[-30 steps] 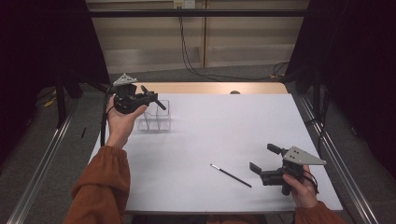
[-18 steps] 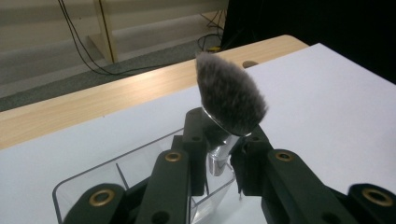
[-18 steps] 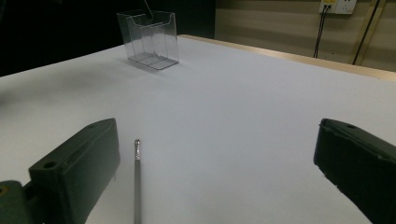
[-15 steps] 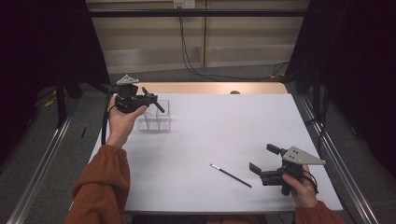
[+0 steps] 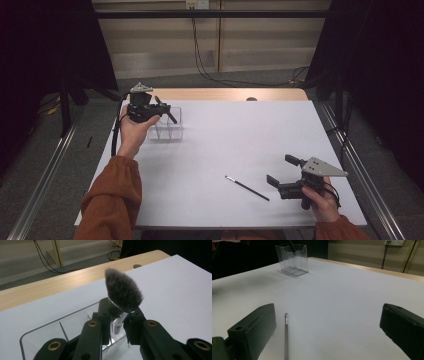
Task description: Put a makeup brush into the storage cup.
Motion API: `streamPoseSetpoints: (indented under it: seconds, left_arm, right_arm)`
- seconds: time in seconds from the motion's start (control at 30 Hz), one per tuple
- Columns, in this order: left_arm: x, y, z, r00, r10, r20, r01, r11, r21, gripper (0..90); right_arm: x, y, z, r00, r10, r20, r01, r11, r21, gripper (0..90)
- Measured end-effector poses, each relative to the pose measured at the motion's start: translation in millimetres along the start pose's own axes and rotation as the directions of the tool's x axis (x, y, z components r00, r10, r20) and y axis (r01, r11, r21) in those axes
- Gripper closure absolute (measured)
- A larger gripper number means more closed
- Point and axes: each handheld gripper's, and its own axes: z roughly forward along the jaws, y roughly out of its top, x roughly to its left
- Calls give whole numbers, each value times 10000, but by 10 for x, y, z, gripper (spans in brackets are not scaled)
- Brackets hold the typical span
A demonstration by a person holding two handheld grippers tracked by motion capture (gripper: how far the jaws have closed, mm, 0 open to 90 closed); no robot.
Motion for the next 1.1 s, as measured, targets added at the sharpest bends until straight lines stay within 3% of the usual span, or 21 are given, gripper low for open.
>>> streamPoseSetpoints:
  seconds: [0.23, 0.33, 0.43, 0.53, 0.57, 0.6, 0.83, 1.03, 1.1]
  left_arm:
    - [-29, -21, 77, 9998, 166, 66, -168, 9995, 263, 773]
    - [-29, -44, 100, 10000, -46, 20, 45, 9998, 206, 772]
    - [-19, -78, 121, 9999, 155, -53, -153, 9993, 355, 772]
    - [4, -115, 146, 9999, -141, -47, 142, 9995, 280, 772]
    - [17, -120, 146, 10000, 48, -35, -46, 9992, 408, 773]
    - [7, -129, 161, 9999, -100, -54, 101, 9996, 266, 772]
    - [16, -141, 170, 10000, -90, -1, 90, 9996, 270, 772]
    - [25, -155, 200, 10000, -81, 2, 81, 9985, 537, 772]
    - [20, -167, 212, 9997, -241, -34, 242, 9987, 457, 771]
  right_arm:
    - [2, -2, 7, 10000, -4, 2, 4, 10000, 45, 1]
    - [5, -2, 3, 10000, -44, 5, 44, 10000, 28, 1]
    - [3, -5, 7, 10000, -1, -19, 1, 10000, 71, 1]
    - [4, -6, 11, 10000, 15, -13, -15, 10000, 82, 1]
    - [6, -5, 9, 10000, 3, -27, -3, 10000, 80, 1]
    - [6, -5, 9, 10000, -14, -33, 14, 10000, 76, 1]
    - [5, -7, 10, 10000, 2, -12, -2, 10000, 84, 1]
    - [6, -7, 12, 10000, 4, -36, -4, 10000, 93, 1]
    - [6, -7, 11, 10000, 0, -37, 0, 10000, 98, 1]
